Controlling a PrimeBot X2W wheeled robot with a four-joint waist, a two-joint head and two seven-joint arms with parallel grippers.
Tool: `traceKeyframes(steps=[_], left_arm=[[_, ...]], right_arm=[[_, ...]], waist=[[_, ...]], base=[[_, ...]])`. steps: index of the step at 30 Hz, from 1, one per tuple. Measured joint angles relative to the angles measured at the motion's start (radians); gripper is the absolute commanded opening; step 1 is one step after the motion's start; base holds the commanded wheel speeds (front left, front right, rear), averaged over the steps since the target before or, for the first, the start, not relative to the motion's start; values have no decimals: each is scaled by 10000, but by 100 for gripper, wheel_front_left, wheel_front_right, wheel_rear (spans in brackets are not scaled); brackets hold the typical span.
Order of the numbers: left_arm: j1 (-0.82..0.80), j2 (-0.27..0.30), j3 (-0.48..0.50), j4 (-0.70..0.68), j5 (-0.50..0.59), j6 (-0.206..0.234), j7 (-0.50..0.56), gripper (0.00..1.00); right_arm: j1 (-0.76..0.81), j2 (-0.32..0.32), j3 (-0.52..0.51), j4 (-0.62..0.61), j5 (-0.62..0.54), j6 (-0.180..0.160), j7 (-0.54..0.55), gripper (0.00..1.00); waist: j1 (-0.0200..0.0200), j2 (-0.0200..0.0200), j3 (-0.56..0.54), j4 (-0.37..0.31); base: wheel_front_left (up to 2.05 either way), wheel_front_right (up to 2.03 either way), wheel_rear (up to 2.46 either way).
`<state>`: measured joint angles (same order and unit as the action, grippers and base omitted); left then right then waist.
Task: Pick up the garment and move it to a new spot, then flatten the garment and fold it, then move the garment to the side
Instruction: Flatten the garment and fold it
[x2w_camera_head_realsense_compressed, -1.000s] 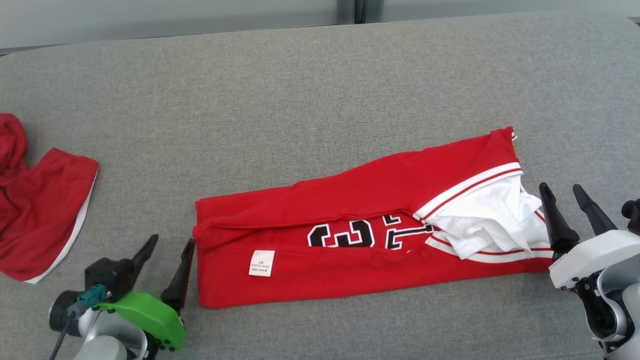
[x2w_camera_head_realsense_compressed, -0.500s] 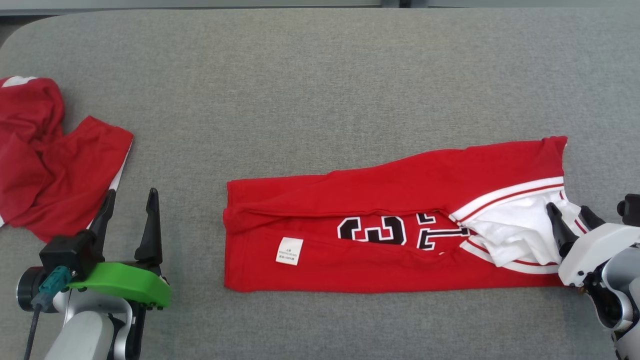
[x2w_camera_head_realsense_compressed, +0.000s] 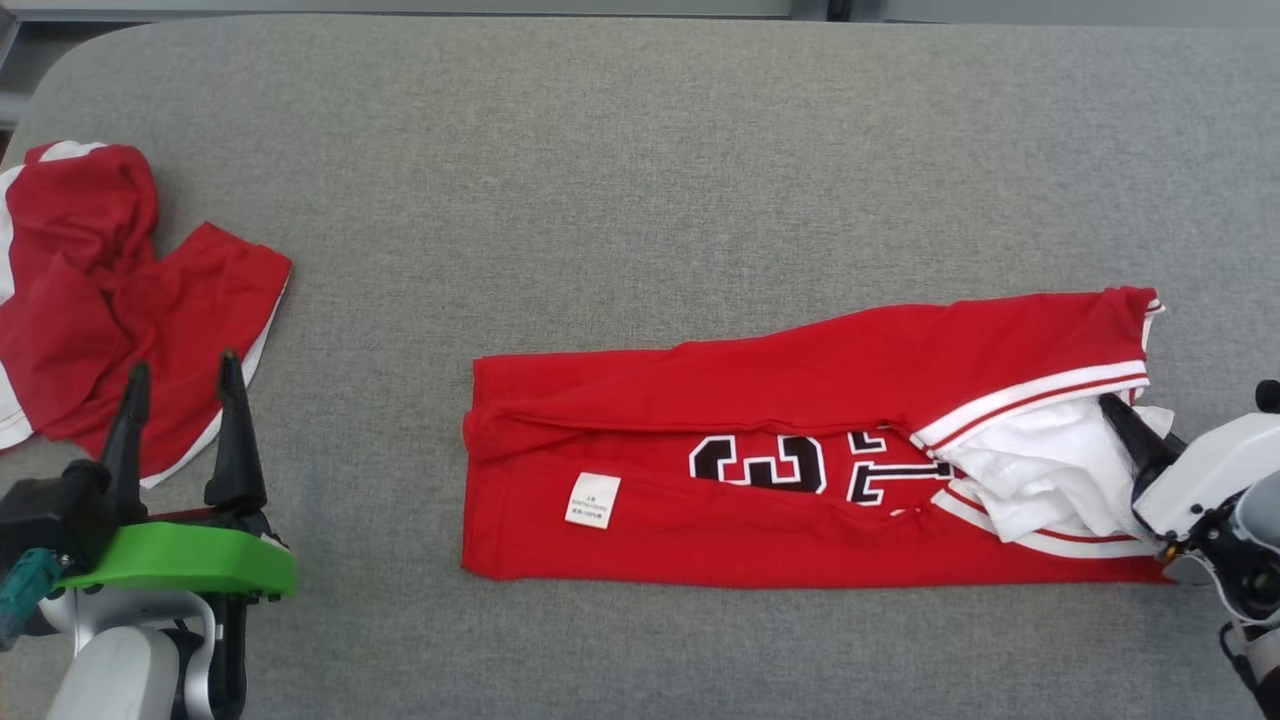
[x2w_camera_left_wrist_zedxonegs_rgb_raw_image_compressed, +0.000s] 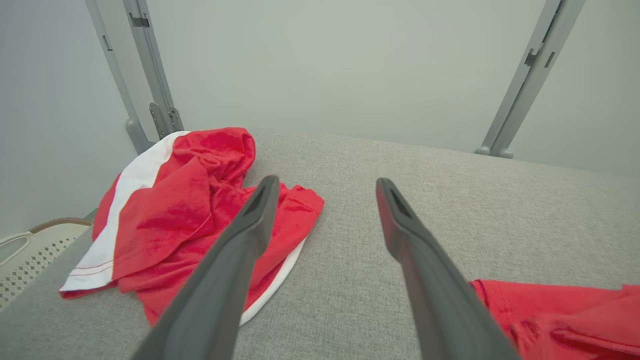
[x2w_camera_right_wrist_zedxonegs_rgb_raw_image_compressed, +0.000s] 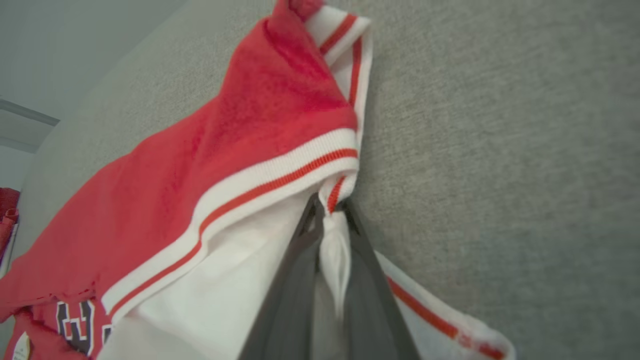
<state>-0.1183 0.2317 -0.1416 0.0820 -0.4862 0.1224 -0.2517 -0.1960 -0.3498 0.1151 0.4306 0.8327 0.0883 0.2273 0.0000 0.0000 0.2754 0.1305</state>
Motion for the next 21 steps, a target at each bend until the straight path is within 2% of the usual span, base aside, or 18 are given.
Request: traceKeyframes(steps=[2, 5, 9, 11, 12, 14, 17, 21], left_arm=[[17, -23, 196, -94, 33, 2, 0, 100], [147, -79, 441, -280, 151, 4, 0, 100], [377, -267, 663, -403, 215, 10, 0, 100], [506, -311, 746, -474, 247, 10, 0, 100], [621, -362, 777, -506, 249, 10, 0, 100], [661, -499, 777, -552, 249, 10, 0, 100], [685, -631, 719, -614, 307, 10, 0, 100], [843, -617, 796, -660, 336, 10, 0, 100]], right_arm=[[2, -257, -182, 2, 132, 0, 249, 0], [18, -1110, -732, -4, 128, -21, 389, 0], [74, -2575, -2002, -6, 123, -566, 380, 0], [204, -2989, -2364, -54, 153, -652, 479, 0], [255, -3020, -2353, -297, 334, -593, 721, 0], [257, -2708, -2033, -855, 698, -259, 1114, 0], [329, -1810, -1099, -2029, 1283, 201, 1645, 0], [409, -945, 637, -3396, 1072, 303, 2033, 0]], waist=[[0, 0, -44, -111], [0, 0, -118, -290], [0, 0, -220, -525], [0, 0, -278, -630], [0, 0, -338, -720], [0, 0, -403, -794], [0, 0, -488, -866], [0, 0, -508, -992]], base=[[0, 0, 0], [0, 0, 0], [0, 0, 0], [0, 0, 0], [0, 0, 0], [0, 0, 0], [0, 0, 0], [0, 0, 0]])
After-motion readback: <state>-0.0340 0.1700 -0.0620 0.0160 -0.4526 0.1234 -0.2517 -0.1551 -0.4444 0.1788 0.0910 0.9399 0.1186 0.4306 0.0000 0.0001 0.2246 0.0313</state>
